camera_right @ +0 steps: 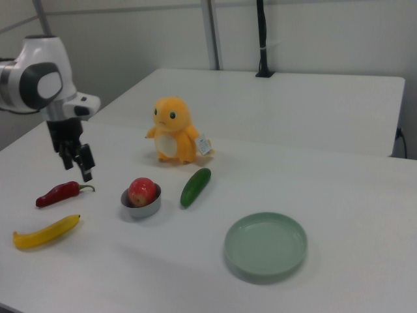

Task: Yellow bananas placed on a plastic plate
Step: 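Lower the gripper over the banana and close on it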

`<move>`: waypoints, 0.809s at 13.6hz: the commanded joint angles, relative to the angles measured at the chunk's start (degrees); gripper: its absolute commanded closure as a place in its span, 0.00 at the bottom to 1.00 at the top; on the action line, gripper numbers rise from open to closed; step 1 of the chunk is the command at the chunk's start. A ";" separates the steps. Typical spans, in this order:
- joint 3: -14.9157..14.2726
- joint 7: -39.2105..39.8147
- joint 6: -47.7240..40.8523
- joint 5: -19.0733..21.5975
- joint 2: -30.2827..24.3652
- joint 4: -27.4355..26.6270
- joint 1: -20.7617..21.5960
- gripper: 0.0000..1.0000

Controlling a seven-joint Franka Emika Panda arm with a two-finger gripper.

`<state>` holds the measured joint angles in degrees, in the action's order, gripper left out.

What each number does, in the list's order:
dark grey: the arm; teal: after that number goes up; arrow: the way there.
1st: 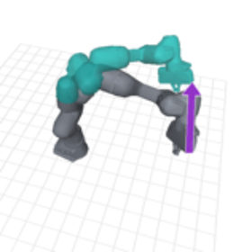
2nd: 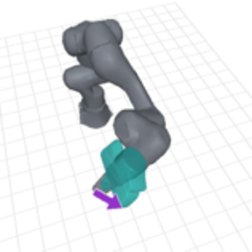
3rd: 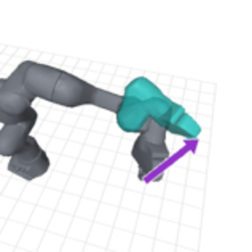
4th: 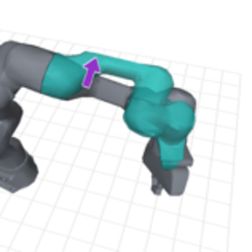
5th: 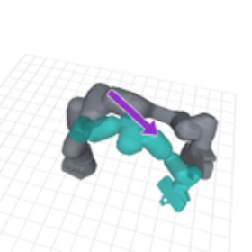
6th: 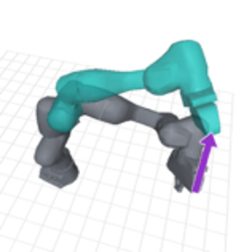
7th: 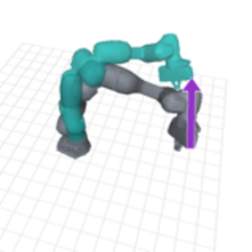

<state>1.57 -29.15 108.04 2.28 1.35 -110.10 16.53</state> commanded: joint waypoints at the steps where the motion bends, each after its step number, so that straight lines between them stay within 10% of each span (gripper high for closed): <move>1: 2.19 -7.21 8.47 0.36 -1.18 -9.32 5.78 0.00; 11: 6.43 -15.23 17.91 -0.17 5.85 -12.69 8.25 0.00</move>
<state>8.14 -42.65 124.29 2.31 6.31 -122.34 24.33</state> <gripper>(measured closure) 0.000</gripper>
